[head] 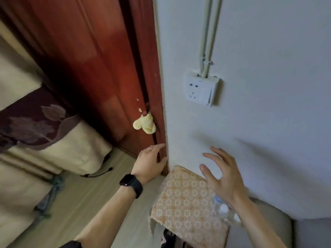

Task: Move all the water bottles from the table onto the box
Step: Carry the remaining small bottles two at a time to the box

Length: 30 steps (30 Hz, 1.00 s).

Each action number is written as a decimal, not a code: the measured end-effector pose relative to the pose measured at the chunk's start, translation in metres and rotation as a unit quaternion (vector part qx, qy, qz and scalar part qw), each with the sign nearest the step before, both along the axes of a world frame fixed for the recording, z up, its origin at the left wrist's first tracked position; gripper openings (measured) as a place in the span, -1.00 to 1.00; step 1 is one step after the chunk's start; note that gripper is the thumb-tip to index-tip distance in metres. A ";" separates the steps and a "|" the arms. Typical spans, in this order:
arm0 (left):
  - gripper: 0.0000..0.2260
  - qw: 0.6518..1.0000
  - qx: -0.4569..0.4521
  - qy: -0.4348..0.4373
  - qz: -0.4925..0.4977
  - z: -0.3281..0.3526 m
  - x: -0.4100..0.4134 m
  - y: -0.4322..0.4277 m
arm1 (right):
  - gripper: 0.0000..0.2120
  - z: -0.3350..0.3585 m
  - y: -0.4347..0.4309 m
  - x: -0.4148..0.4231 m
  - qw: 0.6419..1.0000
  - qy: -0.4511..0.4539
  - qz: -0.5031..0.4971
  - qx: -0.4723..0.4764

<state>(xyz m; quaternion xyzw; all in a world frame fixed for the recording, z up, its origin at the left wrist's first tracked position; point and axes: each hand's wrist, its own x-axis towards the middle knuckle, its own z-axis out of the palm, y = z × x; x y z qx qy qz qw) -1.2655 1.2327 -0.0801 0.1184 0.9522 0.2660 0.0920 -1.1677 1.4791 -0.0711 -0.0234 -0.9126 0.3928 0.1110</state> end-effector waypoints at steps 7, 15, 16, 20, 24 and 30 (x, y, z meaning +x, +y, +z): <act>-0.56 0.960 -0.044 -0.047 0.273 -0.021 0.126 -0.147 | -0.52 -0.025 -0.125 -0.035 0.963 -0.033 0.269 0.013; -0.54 0.808 -0.086 0.013 0.583 0.022 0.378 -0.274 | -0.56 0.026 -0.379 0.053 0.786 0.016 0.617 0.022; -0.54 0.778 -0.090 0.029 0.621 0.030 0.412 -0.287 | -0.55 0.036 -0.411 0.075 0.754 0.031 0.655 0.024; -0.52 0.653 -0.080 0.085 0.749 0.058 0.542 -0.326 | -0.55 0.070 -0.519 0.179 0.636 0.102 0.764 0.028; -0.52 0.550 -0.077 0.078 0.828 0.065 0.657 -0.354 | -0.53 0.088 -0.607 0.284 0.536 0.127 0.834 0.029; -0.55 0.452 -0.064 0.033 0.889 0.054 0.789 -0.387 | -0.56 0.067 -0.701 0.404 0.451 0.081 0.887 0.054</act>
